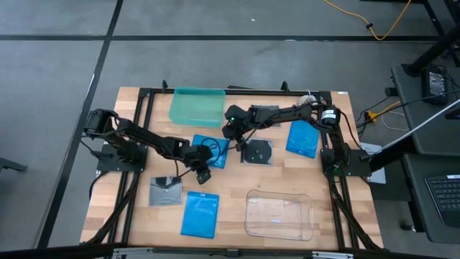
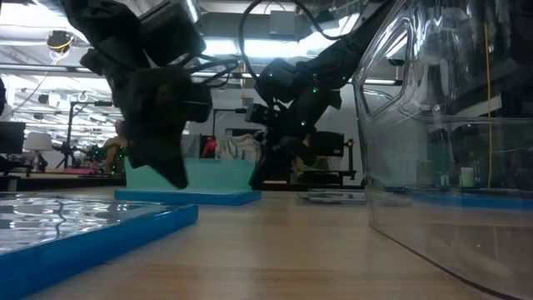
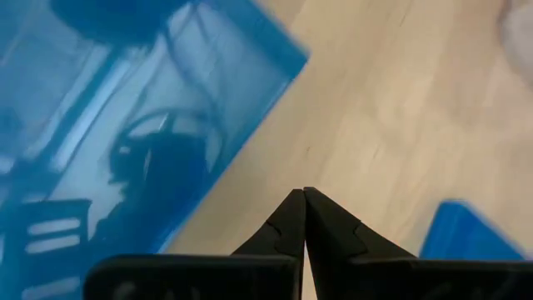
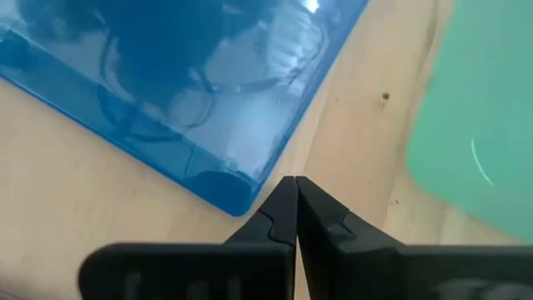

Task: Pick & place jewel cases by type
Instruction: Put the top left dark blue CD case into the light blue bin

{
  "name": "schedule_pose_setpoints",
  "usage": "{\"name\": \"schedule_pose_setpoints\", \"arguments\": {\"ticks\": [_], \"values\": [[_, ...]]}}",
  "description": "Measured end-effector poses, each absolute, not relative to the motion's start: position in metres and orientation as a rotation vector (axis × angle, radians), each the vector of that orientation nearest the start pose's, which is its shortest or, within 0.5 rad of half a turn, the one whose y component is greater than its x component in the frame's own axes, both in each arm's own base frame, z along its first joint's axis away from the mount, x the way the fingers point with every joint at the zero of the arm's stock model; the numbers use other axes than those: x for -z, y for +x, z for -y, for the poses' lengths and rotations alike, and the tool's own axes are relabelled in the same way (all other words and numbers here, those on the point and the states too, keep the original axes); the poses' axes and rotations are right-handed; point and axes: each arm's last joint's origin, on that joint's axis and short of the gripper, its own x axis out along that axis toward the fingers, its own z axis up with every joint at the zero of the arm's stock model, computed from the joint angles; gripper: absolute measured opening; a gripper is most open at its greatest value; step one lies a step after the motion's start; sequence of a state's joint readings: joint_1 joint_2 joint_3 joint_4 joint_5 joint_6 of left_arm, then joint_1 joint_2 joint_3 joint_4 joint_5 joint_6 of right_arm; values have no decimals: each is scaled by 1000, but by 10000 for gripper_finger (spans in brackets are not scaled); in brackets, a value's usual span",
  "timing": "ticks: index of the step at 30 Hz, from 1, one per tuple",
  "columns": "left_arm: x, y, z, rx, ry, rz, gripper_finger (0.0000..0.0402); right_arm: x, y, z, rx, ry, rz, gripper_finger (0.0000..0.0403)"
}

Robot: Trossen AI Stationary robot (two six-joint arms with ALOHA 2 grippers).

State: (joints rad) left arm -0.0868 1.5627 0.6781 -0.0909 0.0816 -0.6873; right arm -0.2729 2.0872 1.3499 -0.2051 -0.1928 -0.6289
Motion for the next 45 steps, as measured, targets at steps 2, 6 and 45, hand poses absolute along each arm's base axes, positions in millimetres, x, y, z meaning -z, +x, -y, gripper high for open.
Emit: {"name": "schedule_pose_setpoints", "arguments": {"ticks": [2, 6, 45], "values": [[-134, 269, 28, -203, -626, -1035, 3, -135, 414, 110, -217, -366, -897, 8], [-129, 261, 29, -266, -606, -1108, 1, -134, 415, 109, -236, -356, -889, 8], [-130, 238, -14, -612, -358, -1198, 3, -106, 426, 47, -595, -112, -831, 8]]}}
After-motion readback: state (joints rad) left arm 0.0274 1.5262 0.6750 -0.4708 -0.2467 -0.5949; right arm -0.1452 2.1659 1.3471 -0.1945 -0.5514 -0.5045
